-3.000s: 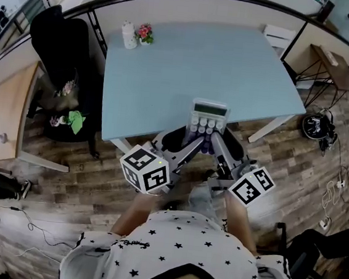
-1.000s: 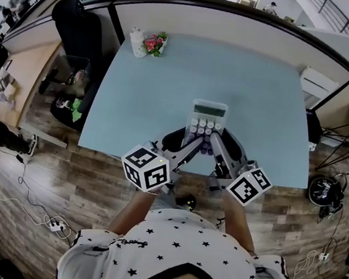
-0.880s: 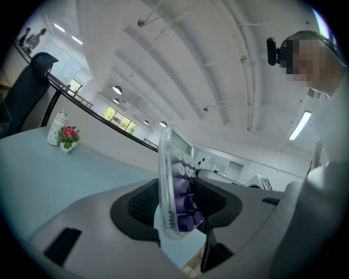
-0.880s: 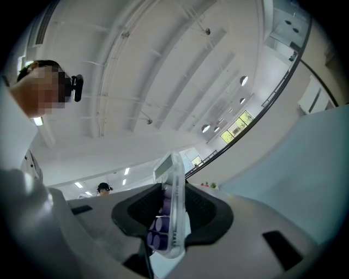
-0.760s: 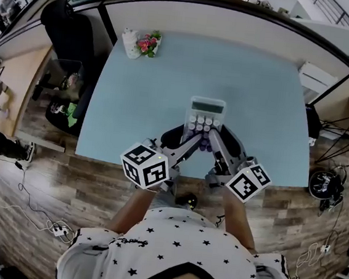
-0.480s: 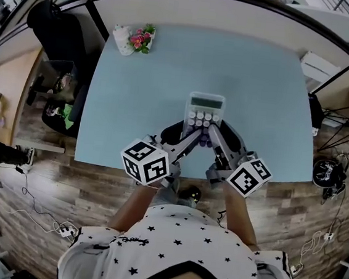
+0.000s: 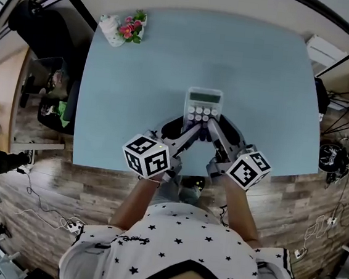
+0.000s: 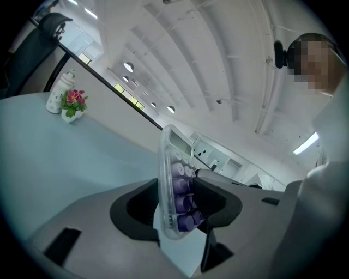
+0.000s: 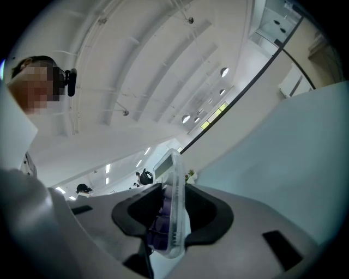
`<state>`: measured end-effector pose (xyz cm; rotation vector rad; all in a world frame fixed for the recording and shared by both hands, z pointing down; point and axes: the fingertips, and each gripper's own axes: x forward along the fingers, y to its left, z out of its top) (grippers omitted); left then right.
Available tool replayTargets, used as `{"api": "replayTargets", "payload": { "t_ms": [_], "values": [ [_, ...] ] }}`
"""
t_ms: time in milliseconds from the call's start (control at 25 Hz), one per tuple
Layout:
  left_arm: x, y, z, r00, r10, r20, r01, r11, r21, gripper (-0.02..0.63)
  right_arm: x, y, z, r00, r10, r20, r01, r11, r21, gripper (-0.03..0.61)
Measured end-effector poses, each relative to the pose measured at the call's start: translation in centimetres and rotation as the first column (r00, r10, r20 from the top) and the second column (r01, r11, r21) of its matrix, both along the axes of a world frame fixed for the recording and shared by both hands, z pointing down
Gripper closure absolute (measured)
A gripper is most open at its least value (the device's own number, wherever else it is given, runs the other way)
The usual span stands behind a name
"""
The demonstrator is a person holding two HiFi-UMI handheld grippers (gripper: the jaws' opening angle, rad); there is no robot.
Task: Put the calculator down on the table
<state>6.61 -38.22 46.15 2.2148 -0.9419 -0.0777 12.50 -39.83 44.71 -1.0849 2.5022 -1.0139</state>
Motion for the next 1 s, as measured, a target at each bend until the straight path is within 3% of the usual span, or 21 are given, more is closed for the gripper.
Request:
{"api": "replayTargets", "payload": {
  "t_ms": [720, 1000],
  "values": [
    [0.7, -0.8, 9.1, 0.999, 0.027, -0.023, -0.031, 0.981, -0.193, 0.402, 0.7, -0.8, 9.3, 0.996, 0.027, -0.085, -0.043, 0.98, -0.193, 0.459],
    [0.4, -0.8, 11.7, 0.999, 0.031, 0.016, -0.026, 0.968, -0.25, 0.4, 0.3, -0.9, 11.9, 0.994, 0.026, -0.102, -0.051, 0.966, -0.255, 0.459]
  ]
}}
